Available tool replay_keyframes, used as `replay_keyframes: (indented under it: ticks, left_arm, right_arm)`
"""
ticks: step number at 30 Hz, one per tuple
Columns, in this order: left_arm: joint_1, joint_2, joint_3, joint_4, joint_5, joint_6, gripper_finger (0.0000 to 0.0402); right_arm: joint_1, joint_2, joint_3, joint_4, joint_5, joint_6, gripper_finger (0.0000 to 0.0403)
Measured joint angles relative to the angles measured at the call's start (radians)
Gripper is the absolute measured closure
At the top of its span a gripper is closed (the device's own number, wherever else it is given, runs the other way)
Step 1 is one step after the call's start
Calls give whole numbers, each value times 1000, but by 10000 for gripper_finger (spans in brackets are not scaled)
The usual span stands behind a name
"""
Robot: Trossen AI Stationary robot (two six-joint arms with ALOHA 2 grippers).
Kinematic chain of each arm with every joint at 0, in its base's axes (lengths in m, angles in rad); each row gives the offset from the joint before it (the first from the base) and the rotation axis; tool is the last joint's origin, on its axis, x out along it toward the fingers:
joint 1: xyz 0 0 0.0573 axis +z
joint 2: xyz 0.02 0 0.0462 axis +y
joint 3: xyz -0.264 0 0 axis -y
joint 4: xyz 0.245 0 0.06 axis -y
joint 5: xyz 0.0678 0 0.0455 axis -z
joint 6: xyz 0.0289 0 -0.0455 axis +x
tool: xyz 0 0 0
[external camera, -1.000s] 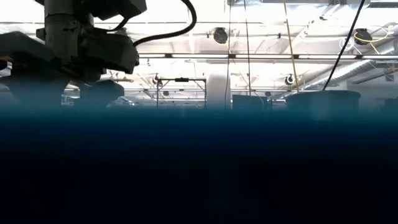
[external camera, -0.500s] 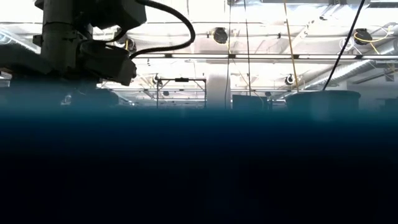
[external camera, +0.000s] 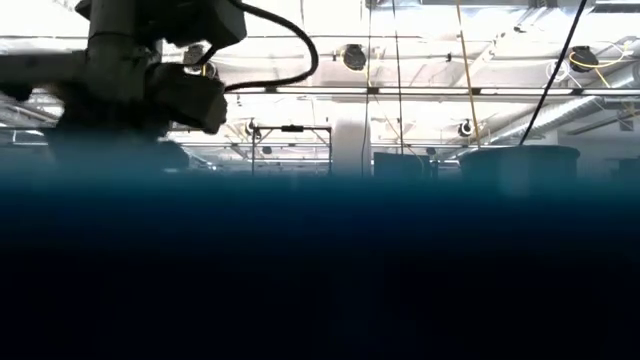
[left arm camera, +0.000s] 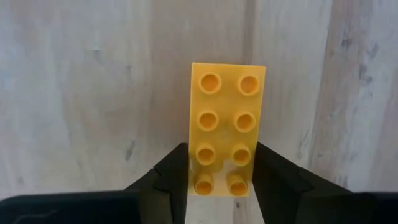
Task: Pick & Place Toys
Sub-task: Put the yellow game piece into the right gray bin
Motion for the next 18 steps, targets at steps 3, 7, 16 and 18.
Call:
replay_keyframes:
  ticks: [3, 7, 16, 18]
  left_arm:
    - [32, -38, 2, -12, 30, -18, 259]
    - [76, -129, 2, -45, 36, -21, 237]
    - [214, -424, 2, 38, 25, -79, 261]
    - [234, -475, 2, 76, 25, -102, 261]
  right_arm:
    - [0, 0, 0, 64, -2, 2, 197]
    - [-13, 0, 0, 176, -7, -25, 197]
    - [-58, -1, 0, 203, -7, -106, 197]
    - [-66, -1, 0, 134, -7, -105, 197]
